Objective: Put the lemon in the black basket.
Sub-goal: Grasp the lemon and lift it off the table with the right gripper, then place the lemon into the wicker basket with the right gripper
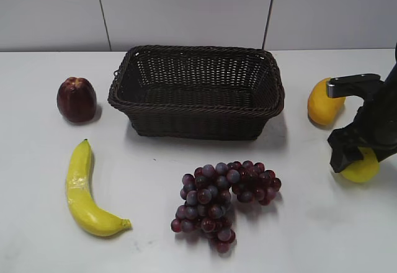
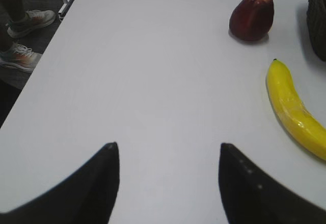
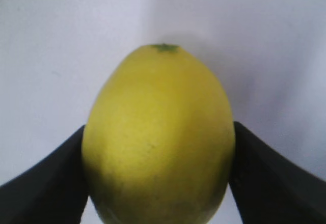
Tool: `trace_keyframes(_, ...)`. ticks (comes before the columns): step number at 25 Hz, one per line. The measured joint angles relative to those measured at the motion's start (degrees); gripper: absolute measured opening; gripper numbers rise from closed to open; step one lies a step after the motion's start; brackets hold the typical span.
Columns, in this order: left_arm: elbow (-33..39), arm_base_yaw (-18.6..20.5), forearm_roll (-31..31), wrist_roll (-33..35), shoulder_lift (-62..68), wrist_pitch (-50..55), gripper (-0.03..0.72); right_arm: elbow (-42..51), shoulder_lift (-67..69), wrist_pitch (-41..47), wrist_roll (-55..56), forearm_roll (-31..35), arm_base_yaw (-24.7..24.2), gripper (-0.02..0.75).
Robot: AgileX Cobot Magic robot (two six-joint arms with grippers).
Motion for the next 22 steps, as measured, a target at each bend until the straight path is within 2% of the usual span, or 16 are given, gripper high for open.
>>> trace_keyframes(4,0.00,0.00,0.00,0.00,0.00,0.00,0.456,-1.78,0.07,3.89,0.00,0.00,0.00,0.558)
trace_keyframes(10,0.00,0.00,0.00,0.00,0.00,0.00,0.456,-9.43,0.07,15.28,0.00,0.30,0.00,0.558)
trace_keyframes(14,0.00,0.00,0.00,0.00,0.00,0.00,0.456,-18.99,0.09,21.05,0.00,4.97,0.00,0.558)
trace_keyframes(17,0.00,0.00,0.00,0.00,0.00,0.00,0.456,-27.22,0.13,21.78,-1.17,9.54,0.83,0.557)
trace_keyframes(22,0.00,0.00,0.00,0.00,0.00,0.00,0.456,-40.88,1.75,20.06,-1.49,9.78,6.80,0.557)
